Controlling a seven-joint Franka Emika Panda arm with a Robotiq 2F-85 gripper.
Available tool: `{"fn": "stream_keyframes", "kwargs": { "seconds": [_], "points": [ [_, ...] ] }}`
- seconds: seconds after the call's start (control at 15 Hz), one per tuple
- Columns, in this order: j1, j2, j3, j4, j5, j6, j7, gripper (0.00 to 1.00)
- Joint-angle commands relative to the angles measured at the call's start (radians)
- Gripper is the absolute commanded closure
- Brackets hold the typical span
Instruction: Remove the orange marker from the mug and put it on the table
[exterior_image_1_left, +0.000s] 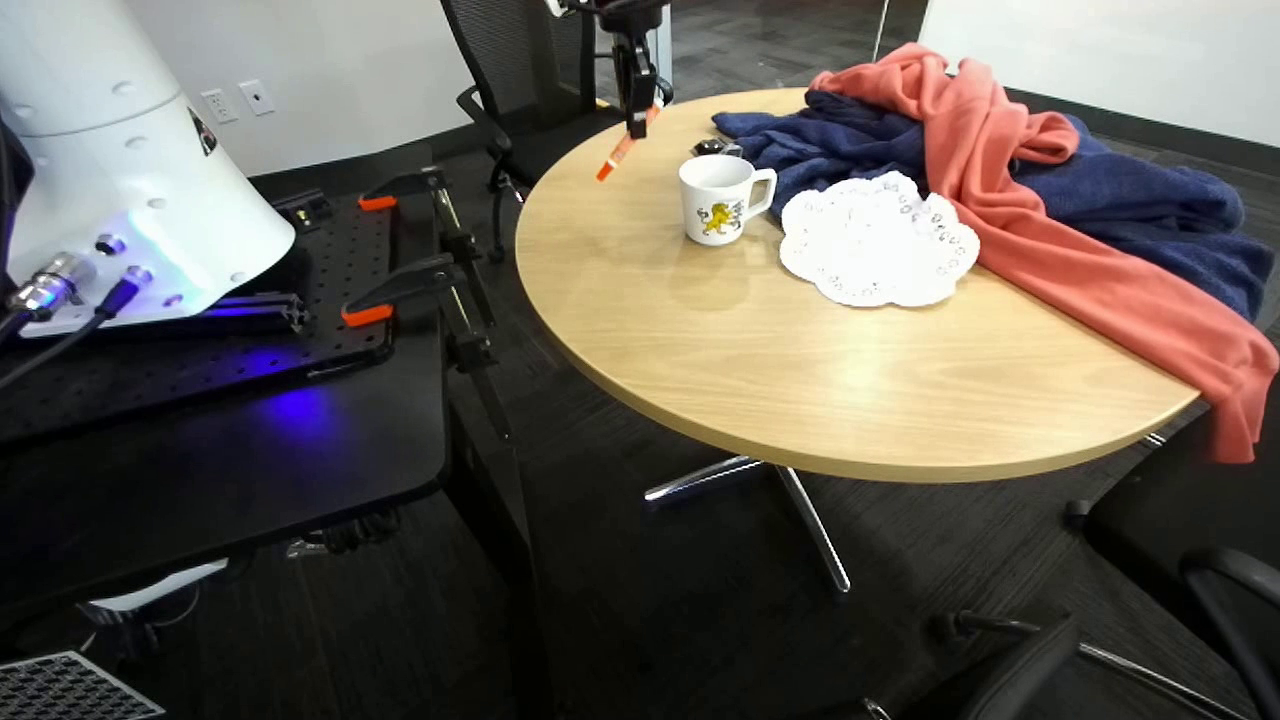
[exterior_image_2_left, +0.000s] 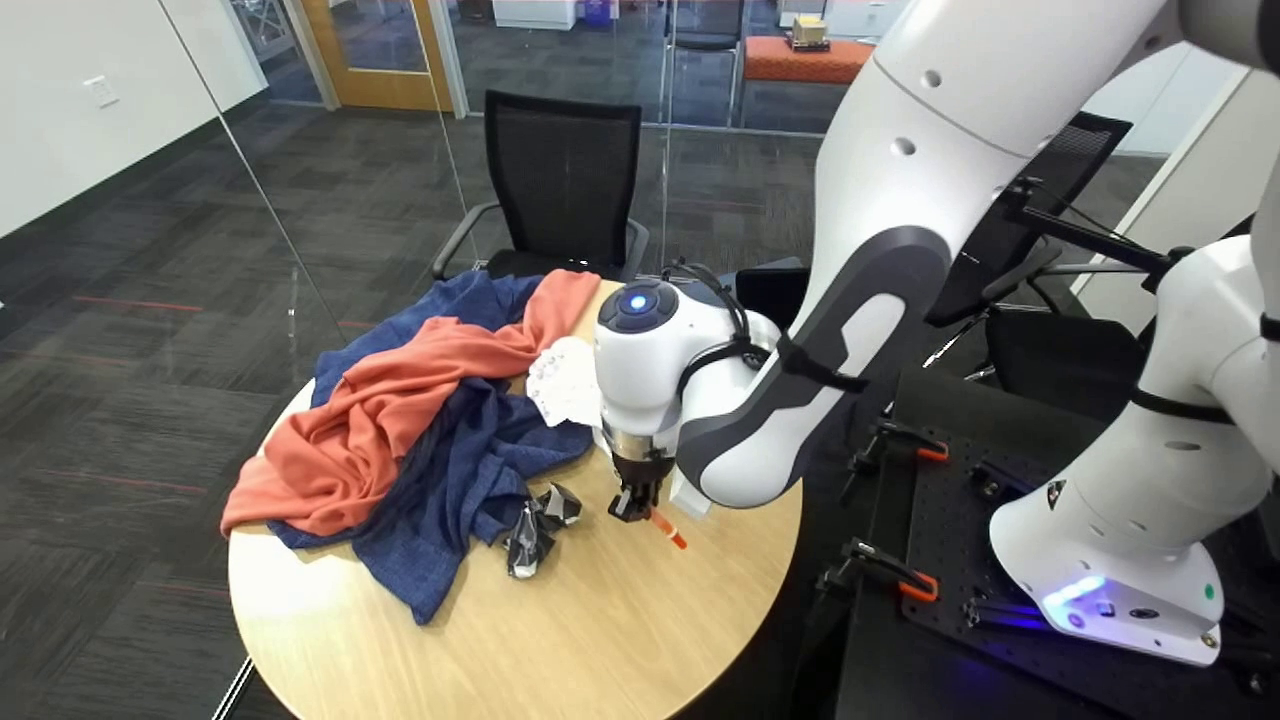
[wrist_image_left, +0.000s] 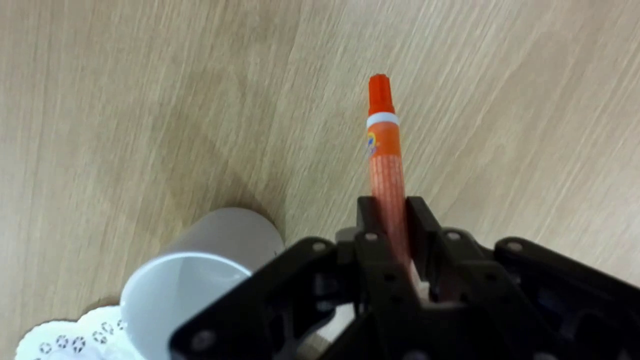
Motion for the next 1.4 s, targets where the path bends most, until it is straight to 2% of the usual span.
{"fn": "stream_keyframes", "kwargs": {
  "seconds": [0.0, 0.33, 0.4, 0.53, 0.8, 1.0, 1.33],
  "points": [
    [0.016, 0.112, -0.013, 0.098, 0.001, -0.040, -0.020, 0.95],
    [0.037, 0.183, -0.008, 0.163, 0.006, -0.104, -0.026, 0.95],
    [0.046, 0.184, -0.012, 0.167, 0.003, -0.112, -0.020, 0.57],
    [0.052, 0.172, -0.008, 0.163, 0.003, -0.116, -0.022, 0.49],
    [0.058, 0.118, -0.003, 0.129, 0.006, -0.084, -0.024, 0.19],
    [0.054, 0.073, 0.005, 0.104, 0.009, -0.063, -0.028, 0.01],
    [0.044, 0.017, 0.014, 0.071, 0.013, -0.045, -0.038, 0.00]
  ]
}}
